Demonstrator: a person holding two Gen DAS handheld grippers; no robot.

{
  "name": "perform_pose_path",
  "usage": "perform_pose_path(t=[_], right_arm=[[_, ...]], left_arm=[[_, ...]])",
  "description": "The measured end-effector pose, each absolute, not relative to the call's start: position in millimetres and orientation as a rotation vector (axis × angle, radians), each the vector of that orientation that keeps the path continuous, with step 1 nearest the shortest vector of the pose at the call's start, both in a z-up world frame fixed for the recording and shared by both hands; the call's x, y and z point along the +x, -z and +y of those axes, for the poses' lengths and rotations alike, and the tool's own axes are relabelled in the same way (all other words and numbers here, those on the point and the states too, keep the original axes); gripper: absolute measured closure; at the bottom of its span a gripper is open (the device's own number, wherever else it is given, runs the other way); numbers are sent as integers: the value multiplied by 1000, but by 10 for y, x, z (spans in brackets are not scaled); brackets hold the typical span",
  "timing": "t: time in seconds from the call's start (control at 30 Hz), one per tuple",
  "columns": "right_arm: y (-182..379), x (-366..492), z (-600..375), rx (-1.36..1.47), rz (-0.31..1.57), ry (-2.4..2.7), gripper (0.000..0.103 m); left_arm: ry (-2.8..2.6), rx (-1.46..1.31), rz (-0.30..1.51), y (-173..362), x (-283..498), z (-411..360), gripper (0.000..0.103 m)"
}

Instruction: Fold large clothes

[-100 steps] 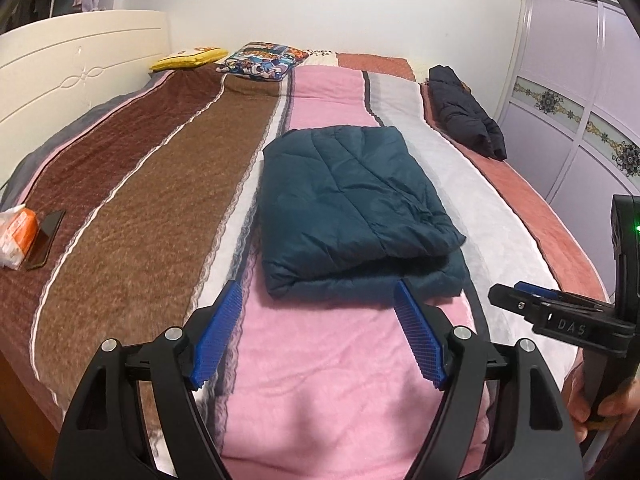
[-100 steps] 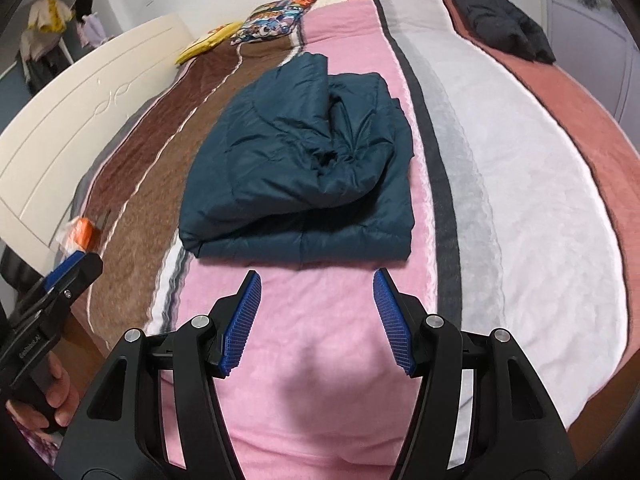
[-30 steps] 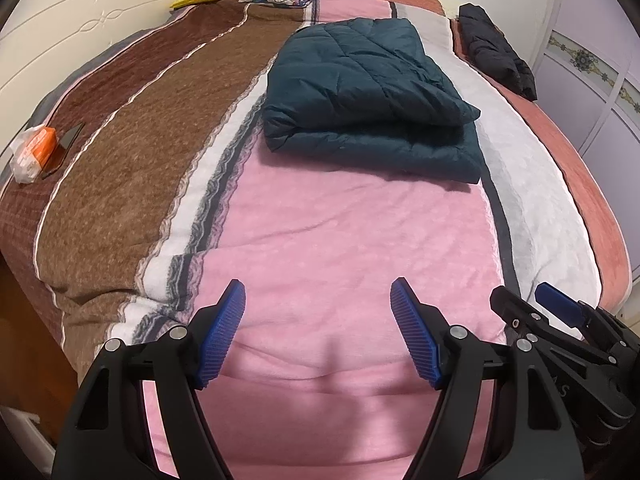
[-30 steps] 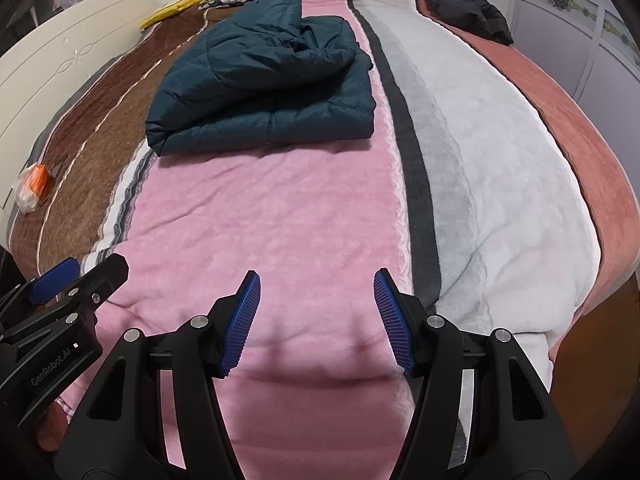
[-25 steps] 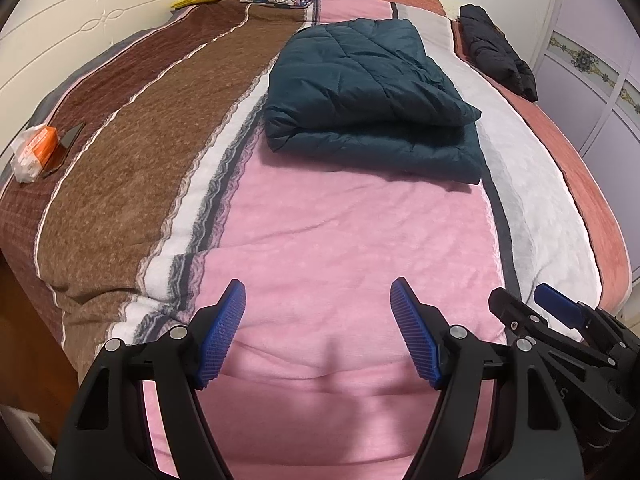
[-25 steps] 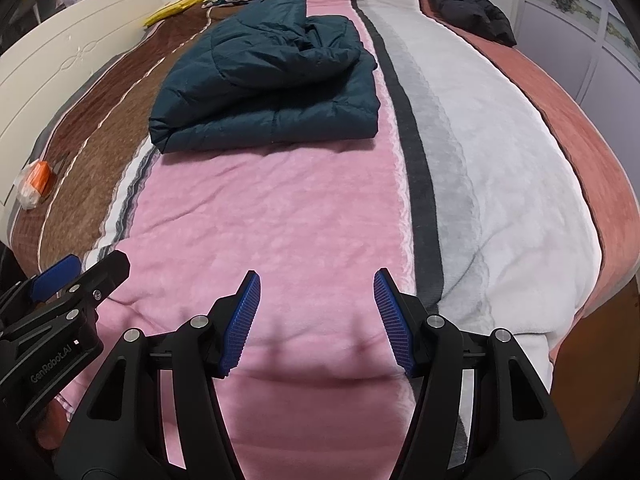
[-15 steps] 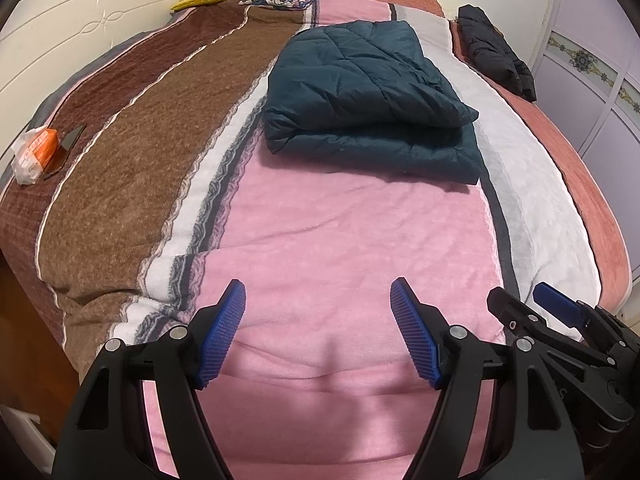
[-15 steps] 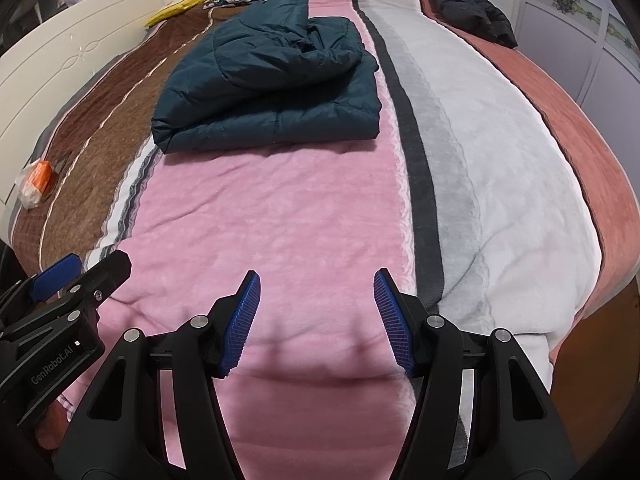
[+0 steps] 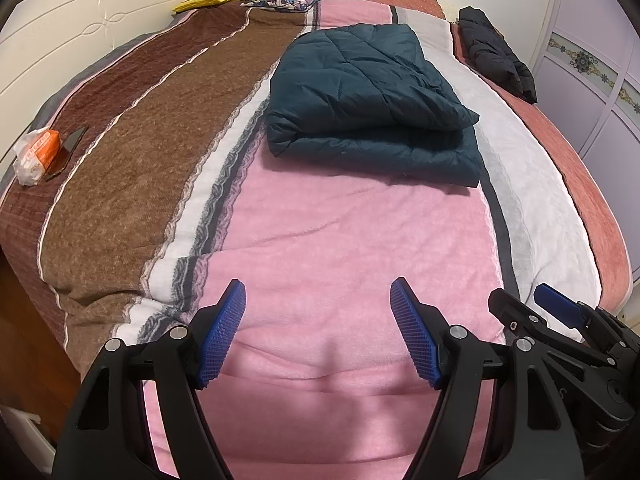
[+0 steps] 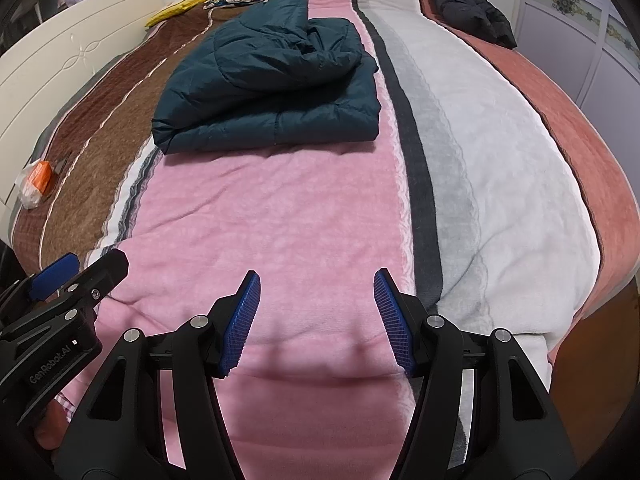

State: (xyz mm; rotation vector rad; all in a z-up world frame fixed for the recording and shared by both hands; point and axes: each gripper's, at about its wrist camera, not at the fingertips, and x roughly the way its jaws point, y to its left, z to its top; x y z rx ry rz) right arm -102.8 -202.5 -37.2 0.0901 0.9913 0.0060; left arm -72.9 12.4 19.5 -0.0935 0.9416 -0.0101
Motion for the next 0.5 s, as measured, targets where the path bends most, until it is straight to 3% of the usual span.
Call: perform_pose_path(t=[0.5], right_arm=[[372, -1023, -2024, 90, 992, -7, 44]], left_arm=[[12, -92, 940, -198, -726, 131, 31]])
